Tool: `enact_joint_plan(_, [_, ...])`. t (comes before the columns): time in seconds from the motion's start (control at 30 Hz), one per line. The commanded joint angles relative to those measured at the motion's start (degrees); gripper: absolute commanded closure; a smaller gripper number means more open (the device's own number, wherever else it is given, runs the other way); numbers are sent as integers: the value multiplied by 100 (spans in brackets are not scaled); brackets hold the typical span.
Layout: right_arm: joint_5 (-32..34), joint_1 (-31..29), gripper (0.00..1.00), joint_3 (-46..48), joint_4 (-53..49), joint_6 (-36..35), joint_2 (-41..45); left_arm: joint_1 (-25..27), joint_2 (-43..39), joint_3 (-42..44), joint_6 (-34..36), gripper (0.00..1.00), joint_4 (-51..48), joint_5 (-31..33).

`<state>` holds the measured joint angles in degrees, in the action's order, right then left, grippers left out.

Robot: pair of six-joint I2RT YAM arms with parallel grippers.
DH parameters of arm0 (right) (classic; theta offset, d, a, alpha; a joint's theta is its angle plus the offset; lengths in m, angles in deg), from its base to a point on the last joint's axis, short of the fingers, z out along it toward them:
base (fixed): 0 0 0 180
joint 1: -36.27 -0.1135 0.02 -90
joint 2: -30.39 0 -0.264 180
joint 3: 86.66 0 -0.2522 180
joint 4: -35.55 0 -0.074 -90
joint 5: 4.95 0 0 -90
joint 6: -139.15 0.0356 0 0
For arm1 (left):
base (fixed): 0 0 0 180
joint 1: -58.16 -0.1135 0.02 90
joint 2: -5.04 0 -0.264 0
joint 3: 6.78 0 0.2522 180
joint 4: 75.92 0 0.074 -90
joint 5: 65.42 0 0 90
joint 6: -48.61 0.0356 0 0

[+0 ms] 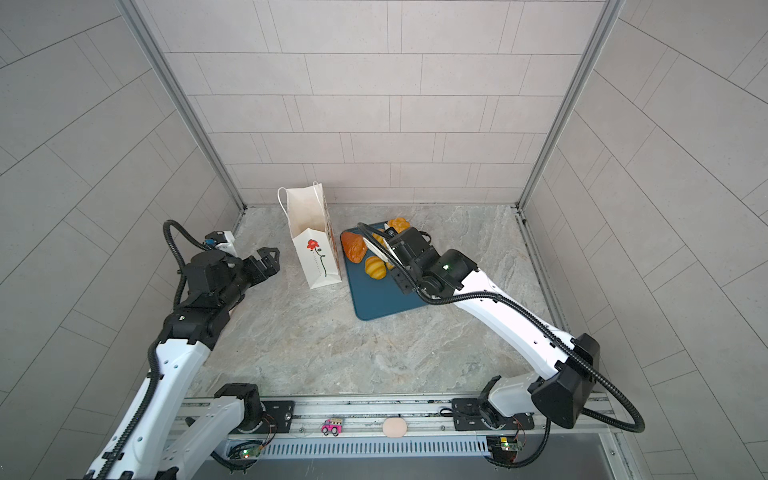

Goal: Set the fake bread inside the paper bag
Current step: 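Move the open tongs with the right gripper back over the teal tray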

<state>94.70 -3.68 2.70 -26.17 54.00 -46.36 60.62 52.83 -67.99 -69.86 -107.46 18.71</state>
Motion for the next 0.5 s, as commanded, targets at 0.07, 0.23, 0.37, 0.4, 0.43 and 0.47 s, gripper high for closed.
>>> enact_joint_plan(0.07, [259, 515, 46, 806, 178, -218, 305, 212, 9, -136, 70, 0, 143, 306])
enact_joint_plan(0.23, [107, 820, 46, 1339, 377, -319, 245, 333, 16, -125, 78, 0, 152, 429])
enact_joint_plan(0.37, [15, 954, 46, 1441, 351, -370, -129, 396, 53, -126, 78, 0, 187, 454])
enact_joint_plan(0.4, [11, 1000, 46, 1412, 305, -363, -268, 403, 52, -130, 74, 0, 186, 470])
enact_joint_plan(0.43, [-17, 1061, 46, 1339, 196, -285, -429, 404, 55, -118, 75, 0, 196, 473])
enact_joint_plan(0.47, [-69, 1125, 47, 1282, 126, -231, -566, 407, 60, -116, 78, 0, 196, 482])
